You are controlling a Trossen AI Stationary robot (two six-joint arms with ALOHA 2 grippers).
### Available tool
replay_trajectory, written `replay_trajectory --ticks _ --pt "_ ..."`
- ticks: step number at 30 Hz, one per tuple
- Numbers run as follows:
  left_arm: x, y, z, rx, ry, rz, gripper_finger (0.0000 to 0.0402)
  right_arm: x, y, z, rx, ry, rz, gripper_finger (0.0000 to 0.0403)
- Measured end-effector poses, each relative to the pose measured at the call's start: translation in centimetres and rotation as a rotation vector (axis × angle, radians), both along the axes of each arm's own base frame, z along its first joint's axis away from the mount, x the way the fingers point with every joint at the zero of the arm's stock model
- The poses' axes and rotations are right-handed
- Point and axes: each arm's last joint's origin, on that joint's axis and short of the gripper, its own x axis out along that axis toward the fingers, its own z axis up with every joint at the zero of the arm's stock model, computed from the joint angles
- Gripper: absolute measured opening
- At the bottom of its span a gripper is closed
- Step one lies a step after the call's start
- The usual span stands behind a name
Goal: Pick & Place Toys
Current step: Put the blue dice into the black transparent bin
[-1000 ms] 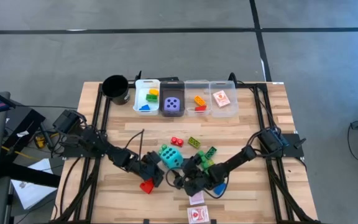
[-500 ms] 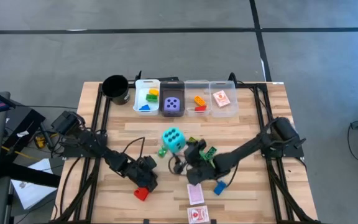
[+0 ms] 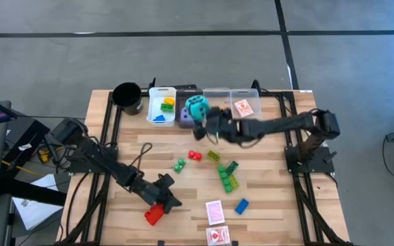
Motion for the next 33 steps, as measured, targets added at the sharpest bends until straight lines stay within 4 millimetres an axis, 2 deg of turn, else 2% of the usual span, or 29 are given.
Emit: replay_trajectory --ticks 5,10,13,17,22,26,31,33 --pt "-0.2 1.4 3.0 0.029 -0.108 0.036 0.0000 0.3 -5.5 0.2 0.052 0.067 0.080 0.0329" --pt "-0.5 3.4 5.6 0.079 -0.204 0.153 0.0000 1.1 -10.2 0.0 -0.001 0.156 0.139 0.0329" --pt "-0.6 4.6 6.7 0.087 -0.245 0.237 0.0000 1.3 -12.6 0.3 -0.018 0.220 0.216 0.0329" --pt "-0.7 6.0 7.9 0.094 -0.292 0.355 0.0000 1.2 -14.8 -1.0 -0.032 0.395 0.312 0.0329" --pt "-0.5 7.1 8.2 0.114 -0.317 0.458 0.0000 1.4 -16.8 -2.7 -0.031 0.534 0.426 0.0329" --pt "-0.3 7.7 8.2 0.117 -0.315 0.503 0.0000 1.3 -17.5 -4.9 -0.005 0.662 0.499 0.0329" --pt "-0.1 8.3 8.2 0.119 -0.315 0.525 0.0000 1.2 -17.7 -4.8 0.059 0.635 0.615 0.0339" --pt "-0.1 8.4 8.2 0.120 -0.315 0.530 0.0000 1.1 -17.7 -4.1 0.084 0.613 0.629 0.0352"
